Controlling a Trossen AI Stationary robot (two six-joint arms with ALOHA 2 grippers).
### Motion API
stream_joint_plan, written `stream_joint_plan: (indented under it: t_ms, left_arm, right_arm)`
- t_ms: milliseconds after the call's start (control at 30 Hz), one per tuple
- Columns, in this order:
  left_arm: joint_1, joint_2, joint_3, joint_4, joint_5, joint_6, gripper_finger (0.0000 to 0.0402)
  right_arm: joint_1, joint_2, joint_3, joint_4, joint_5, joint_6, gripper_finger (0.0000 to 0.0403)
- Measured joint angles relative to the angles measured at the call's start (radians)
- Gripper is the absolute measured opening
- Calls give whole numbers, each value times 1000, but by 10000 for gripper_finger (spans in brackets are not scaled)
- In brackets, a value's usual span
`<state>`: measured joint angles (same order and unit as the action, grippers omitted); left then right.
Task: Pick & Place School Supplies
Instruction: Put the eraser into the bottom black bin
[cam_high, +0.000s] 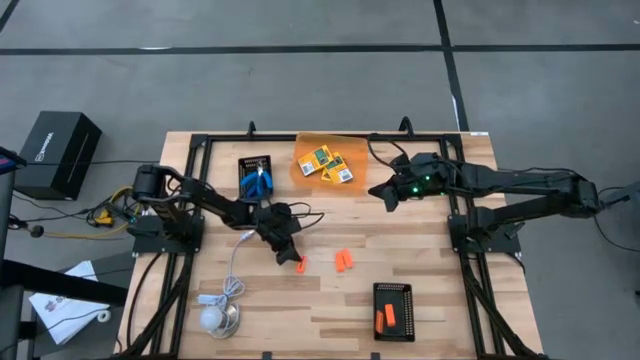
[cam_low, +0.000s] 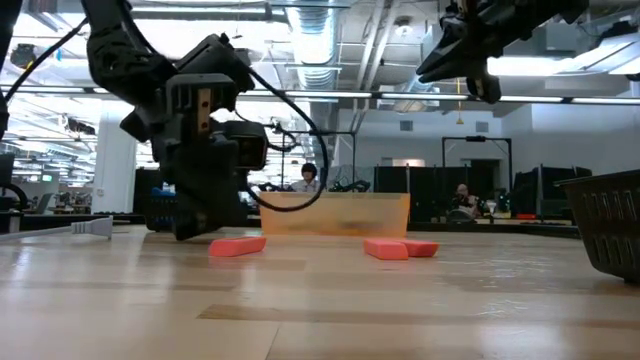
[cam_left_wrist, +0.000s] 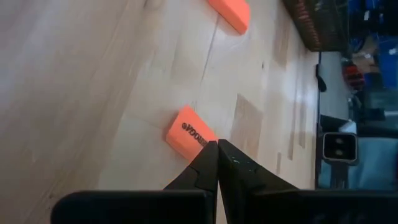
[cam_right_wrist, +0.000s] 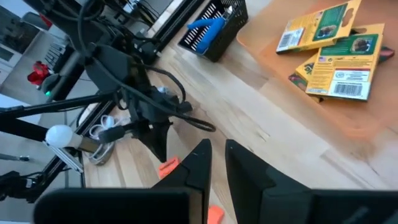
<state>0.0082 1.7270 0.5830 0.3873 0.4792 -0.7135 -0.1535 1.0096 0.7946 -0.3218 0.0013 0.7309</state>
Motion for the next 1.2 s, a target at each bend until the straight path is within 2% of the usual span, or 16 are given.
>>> stream_joint_plan:
  t_ms: [733,833,1067,1200]
  left_arm:
    - [-8,0,-24,53,-26,-48,8]
    - [-7,1,-24,56,-27,-64,34]
    - [-11,1,-24,55,-28,-127,135]
    - [-23,1,-24,55,-39,-149,162]
  right_arm:
    - [1,-2,1,18,1,17,45]
    - [1,-2,1,18,1,21,51]
    - [1,-2,1,17,3,21,57]
    - [1,-2,1,16,3,20,57]
